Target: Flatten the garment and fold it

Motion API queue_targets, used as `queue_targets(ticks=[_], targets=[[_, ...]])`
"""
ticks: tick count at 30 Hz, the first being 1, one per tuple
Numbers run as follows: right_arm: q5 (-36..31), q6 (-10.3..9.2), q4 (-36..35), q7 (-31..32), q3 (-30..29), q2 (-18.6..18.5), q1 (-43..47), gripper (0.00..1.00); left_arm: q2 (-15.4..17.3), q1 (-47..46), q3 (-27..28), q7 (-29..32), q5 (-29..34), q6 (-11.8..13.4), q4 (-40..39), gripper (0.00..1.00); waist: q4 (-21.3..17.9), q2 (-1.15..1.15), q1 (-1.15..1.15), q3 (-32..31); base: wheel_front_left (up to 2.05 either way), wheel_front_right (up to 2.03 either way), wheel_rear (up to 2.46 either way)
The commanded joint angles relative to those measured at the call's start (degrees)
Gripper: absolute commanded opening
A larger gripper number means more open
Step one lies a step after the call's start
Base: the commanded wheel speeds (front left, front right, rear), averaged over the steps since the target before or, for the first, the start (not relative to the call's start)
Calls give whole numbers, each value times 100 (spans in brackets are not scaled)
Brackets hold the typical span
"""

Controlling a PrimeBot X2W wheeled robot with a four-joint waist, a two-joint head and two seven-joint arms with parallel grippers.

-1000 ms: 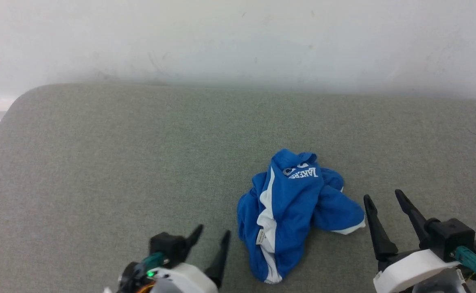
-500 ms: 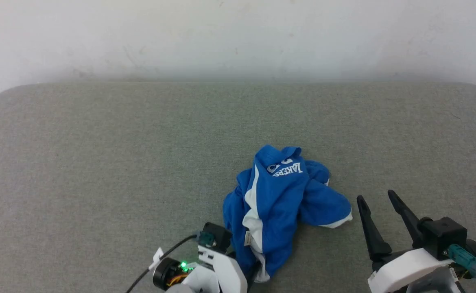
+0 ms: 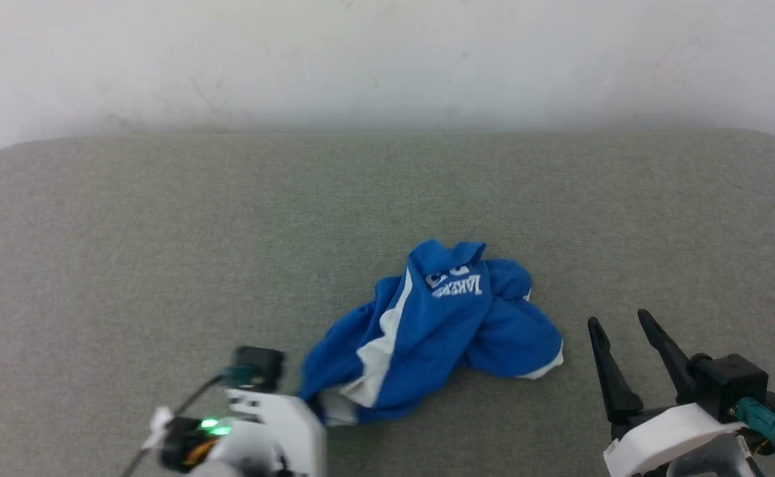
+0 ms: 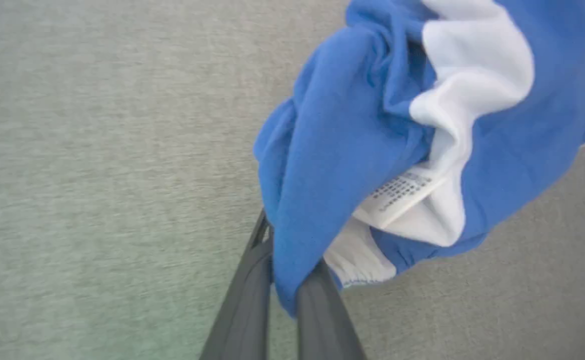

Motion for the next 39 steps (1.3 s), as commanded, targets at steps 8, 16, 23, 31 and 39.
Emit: queue_targets(ticks=[8, 16, 23, 31, 39], targets=[[32, -5, -13, -29, -51, 13, -62, 100, 657, 868, 1042, -3, -332, 694, -776, 0, 186, 0, -1, 41, 0, 0, 0], [24, -5, -31, -6, -88, 13, -117, 100, 326, 1025, 1456, -620, -860, 666, -746, 100, 311, 0, -1, 55, 0, 0, 0], [-19, -5, 22, 95, 61, 13, -261, 100, 252, 933, 1417, -1945, -543, 396, -977, 100, 616, 0, -1, 38, 0, 0, 0], [45, -5, 285, 358, 365, -19, -501, 100, 256, 742, 1196, -3317, 180, 305, -1003, 100, 996, 0, -1, -83, 0, 0, 0], [574, -5, 1266, 1189, 1297, -322, -1321, 100, 141, 671, 1037, -3538, 536, 261, -985, 100, 1412, 0, -1, -150, 0, 0, 0]])
